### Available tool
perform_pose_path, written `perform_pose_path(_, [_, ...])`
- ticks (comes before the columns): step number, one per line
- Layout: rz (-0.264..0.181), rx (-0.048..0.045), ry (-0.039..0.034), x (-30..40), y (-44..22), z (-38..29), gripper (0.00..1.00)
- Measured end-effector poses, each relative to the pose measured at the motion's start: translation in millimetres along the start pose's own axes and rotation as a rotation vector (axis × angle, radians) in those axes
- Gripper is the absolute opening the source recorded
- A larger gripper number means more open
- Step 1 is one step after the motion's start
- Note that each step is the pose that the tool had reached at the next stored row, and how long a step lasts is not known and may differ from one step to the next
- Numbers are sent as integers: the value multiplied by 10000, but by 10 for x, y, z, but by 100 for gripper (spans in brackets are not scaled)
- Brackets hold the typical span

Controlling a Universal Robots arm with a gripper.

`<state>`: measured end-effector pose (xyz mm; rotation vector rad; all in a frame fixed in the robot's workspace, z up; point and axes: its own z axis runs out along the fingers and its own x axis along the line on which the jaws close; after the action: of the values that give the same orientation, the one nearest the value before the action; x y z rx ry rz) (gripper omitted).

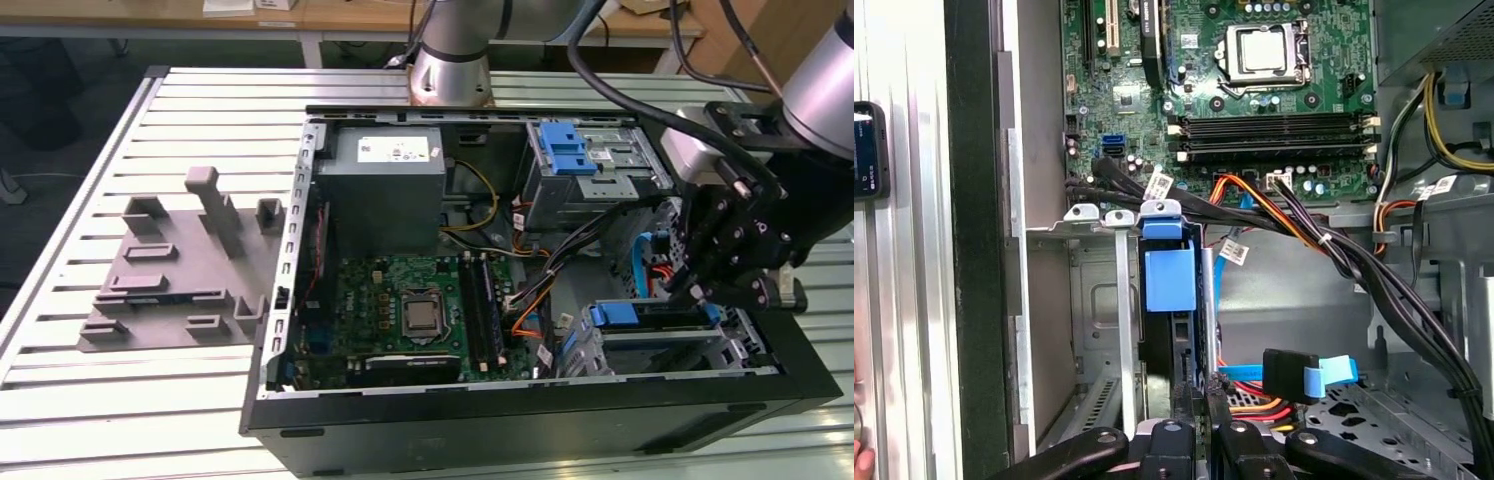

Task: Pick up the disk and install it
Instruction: 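Insert the first disk wire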

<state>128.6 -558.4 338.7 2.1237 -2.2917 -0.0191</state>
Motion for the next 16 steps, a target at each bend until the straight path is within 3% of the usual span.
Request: perform_pose_path(16, [-1,-14,0,4,-3,60,16])
